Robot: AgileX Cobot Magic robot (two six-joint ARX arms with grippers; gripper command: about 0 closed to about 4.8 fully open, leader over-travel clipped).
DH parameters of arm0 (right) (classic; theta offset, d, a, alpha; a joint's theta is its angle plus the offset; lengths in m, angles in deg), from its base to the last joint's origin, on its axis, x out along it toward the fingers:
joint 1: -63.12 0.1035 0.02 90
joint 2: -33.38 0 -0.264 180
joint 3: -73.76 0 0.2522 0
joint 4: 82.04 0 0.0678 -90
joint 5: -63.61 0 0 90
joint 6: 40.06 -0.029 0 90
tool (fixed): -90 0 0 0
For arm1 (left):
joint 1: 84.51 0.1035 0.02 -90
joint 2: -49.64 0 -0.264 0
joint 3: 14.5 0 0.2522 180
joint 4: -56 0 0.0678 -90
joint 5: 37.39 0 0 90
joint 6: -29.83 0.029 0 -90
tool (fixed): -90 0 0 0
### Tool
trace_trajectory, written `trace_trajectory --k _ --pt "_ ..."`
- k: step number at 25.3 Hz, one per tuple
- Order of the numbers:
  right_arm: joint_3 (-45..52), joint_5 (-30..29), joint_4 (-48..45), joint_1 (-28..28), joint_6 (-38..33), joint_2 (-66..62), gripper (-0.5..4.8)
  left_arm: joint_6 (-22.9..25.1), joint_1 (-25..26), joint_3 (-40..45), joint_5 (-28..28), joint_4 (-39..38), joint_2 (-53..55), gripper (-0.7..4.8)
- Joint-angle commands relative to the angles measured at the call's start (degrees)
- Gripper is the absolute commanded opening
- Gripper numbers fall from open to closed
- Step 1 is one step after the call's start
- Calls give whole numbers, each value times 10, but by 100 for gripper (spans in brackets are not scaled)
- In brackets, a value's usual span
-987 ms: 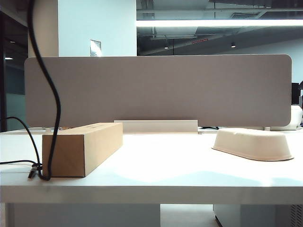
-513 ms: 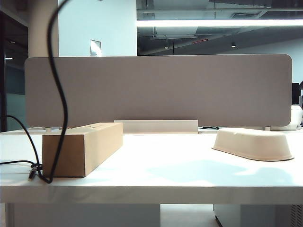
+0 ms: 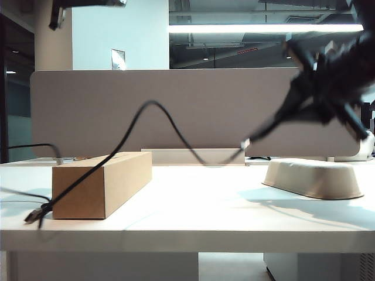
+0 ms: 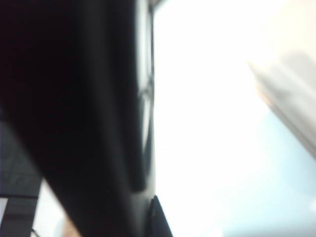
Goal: Pick up the charging cable and the phone, plug the charging cable into the charging port on the phone, and finally place them back on the table.
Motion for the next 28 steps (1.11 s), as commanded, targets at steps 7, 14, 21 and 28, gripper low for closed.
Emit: trace_trajectory --k 7,14,21,28 --pt "-4 54 -45 -8 -48 -86 -2 42 -2 -3 4 -19 -7 -6" --pt "-4 38 6 -37 -48 -94 -2 41 -2 -3 4 -17 -7 -6" --pt "-4 28 26 -37 -48 -101 38 40 -2 -3 3 -18 -11 -6" --pt "-4 43 60 -37 -48 -108 150 41 -2 -3 4 -17 -25 -6"
